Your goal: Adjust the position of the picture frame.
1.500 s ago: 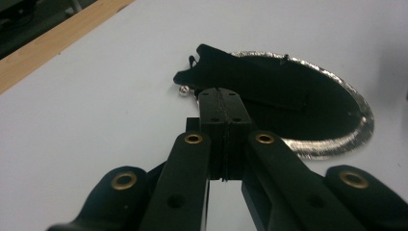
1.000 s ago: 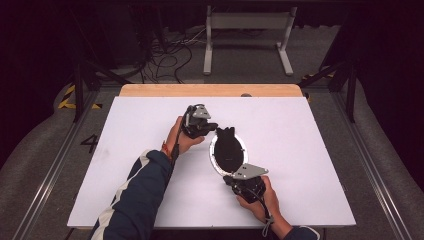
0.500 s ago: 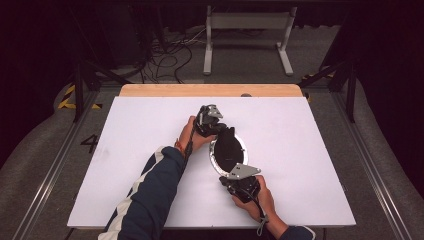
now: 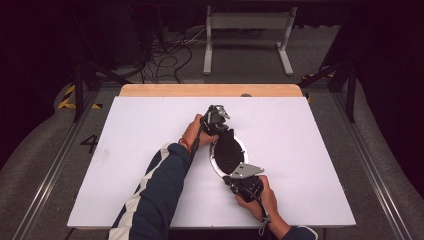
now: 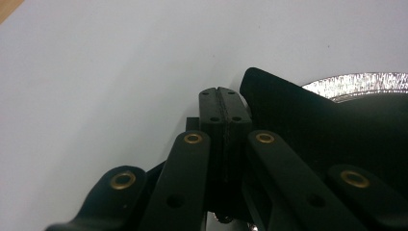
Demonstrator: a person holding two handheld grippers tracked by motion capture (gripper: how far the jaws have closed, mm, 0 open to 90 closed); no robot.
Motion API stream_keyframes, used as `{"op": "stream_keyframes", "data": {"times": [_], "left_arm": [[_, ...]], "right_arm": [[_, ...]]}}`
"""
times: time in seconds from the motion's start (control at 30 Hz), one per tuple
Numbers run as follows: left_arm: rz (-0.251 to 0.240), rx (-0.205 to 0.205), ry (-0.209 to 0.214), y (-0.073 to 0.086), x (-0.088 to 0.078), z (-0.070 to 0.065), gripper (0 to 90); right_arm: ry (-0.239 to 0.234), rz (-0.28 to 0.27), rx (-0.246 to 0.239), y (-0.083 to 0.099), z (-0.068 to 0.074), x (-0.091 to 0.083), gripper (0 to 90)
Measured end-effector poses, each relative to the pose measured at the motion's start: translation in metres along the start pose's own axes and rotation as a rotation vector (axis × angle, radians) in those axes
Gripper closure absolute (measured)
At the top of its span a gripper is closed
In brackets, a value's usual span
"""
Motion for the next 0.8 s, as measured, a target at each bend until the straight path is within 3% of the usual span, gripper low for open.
{"op": "stream_keyframes", "data": {"times": [0.13, 0.3, 0.43, 0.57, 0.67, 0.77, 0.8], "left_arm": [[-0.021, -0.04, 0.012, 0.008, -0.008, 0.0, 90.0], [-0.027, -0.05, 0.017, 0.015, -0.017, -0.001, 90.0], [-0.047, -0.085, 0.024, 0.023, -0.025, 0.0, 90.0], [-0.051, -0.086, 0.01, 0.03, -0.035, -0.002, 90.0], [-0.065, -0.118, 0.015, 0.035, -0.04, -0.004, 90.0], [-0.049, -0.091, -0.001, 0.038, -0.045, -0.003, 90.0], [-0.054, -0.1, 0.002, 0.039, -0.046, -0.005, 90.0]], "right_arm": [[0.009, 0.004, -0.016, 0.003, 0.001, -0.006, 90.0], [0.002, 0.009, -0.015, 0.007, -0.001, -0.015, 90.0], [-0.001, 0.015, -0.008, 0.01, -0.004, -0.021, 90.0], [0.01, 0.02, 0.005, 0.012, -0.007, -0.026, 90.0], [0.022, 0.019, 0.009, 0.014, -0.009, -0.03, 90.0], [0.024, 0.016, 0.032, 0.016, -0.013, -0.033, 90.0], [0.024, 0.016, 0.032, 0.016, -0.013, -0.033, 90.0]]}}
Point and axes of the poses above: each handheld gripper's, and its own axes: x roughly forward along the jaws, y roughly out of its underside, z roughly to its left, the point moved 5 cm from there along x, roughly forward along the jaws, and after that the axes turned 14 degrees about -z, right-handed, at the moved point
